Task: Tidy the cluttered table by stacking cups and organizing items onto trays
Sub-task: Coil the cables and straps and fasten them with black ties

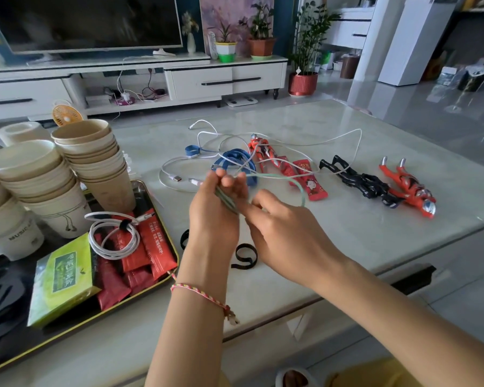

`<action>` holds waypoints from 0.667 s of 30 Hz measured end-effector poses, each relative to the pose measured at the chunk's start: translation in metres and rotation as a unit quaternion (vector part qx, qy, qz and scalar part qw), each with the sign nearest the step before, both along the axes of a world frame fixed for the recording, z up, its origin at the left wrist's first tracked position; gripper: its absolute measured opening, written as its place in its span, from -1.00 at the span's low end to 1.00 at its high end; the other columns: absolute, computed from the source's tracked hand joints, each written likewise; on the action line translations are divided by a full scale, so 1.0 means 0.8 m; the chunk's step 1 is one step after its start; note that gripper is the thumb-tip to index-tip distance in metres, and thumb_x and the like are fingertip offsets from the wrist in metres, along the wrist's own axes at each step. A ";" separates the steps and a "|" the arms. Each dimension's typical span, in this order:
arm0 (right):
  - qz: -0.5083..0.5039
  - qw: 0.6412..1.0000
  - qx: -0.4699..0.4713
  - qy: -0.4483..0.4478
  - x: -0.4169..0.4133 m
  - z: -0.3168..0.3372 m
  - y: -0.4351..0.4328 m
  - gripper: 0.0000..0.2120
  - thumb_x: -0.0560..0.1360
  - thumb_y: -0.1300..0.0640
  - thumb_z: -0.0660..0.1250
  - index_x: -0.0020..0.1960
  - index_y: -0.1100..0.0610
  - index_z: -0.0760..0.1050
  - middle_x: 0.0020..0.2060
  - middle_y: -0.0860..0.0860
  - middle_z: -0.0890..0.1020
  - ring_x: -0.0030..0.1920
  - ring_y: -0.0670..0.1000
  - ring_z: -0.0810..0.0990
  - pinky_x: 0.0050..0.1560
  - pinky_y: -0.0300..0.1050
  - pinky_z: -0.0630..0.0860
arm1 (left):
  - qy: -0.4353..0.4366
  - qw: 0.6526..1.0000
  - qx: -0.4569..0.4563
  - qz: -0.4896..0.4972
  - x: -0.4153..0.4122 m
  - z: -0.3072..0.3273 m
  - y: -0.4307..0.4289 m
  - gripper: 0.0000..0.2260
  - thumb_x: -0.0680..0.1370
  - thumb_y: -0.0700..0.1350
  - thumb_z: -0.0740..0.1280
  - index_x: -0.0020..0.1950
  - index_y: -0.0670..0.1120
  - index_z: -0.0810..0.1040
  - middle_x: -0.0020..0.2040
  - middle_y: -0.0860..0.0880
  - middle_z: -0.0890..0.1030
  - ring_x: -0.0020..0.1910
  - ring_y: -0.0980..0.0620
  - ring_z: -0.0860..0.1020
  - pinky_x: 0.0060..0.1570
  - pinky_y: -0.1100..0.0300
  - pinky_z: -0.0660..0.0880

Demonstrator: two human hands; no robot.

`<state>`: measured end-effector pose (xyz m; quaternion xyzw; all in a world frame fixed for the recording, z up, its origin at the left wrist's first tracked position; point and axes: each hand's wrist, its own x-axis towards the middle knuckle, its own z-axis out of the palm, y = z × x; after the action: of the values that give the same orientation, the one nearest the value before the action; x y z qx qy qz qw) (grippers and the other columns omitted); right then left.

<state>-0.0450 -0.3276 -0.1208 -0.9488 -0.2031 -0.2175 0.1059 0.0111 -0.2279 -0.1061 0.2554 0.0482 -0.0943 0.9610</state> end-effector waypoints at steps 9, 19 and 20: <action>0.032 0.997 0.069 0.019 0.010 0.006 -0.049 -0.77 0.52 0.14 0.18 -0.09 0.22 0.58 -0.27 0.08 0.65 -0.23 0.17 0.59 -0.26 -0.02 0.48 | -0.070 0.995 -0.062 -0.031 -0.004 0.016 0.033 -0.70 0.64 -0.15 0.00 -0.23 -0.09 0.39 -0.66 0.07 0.25 -0.73 0.14 0.20 -0.69 0.32 0.13; 0.000 0.998 0.045 -0.052 0.028 0.016 -0.065 -0.70 0.56 0.10 0.19 -0.24 0.25 0.53 -0.34 0.10 0.58 -0.34 0.16 0.55 -0.27 -0.03 0.43 | -0.144 0.947 -0.003 -0.286 -0.016 0.020 0.046 -0.61 0.58 -0.13 0.02 -0.19 -0.22 0.58 -0.59 0.02 0.44 -0.73 0.17 0.06 -0.69 0.37 0.05; -0.010 0.997 0.057 -0.049 0.028 0.016 -0.067 -0.68 0.57 0.06 0.16 -0.20 0.23 0.55 -0.32 0.09 0.59 -0.32 0.16 0.57 -0.26 -0.03 0.44 | -0.166 0.941 0.112 -0.273 -0.018 0.019 0.040 -0.62 0.57 -0.11 0.04 -0.24 -0.18 0.60 -0.60 0.04 0.42 -0.75 0.18 0.06 -0.70 0.39 0.07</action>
<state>-0.0228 -0.3816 -0.1078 -0.9314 -0.1859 -0.2758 0.1478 -0.0036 -0.1960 -0.0912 0.3766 -0.1737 -0.3035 0.8578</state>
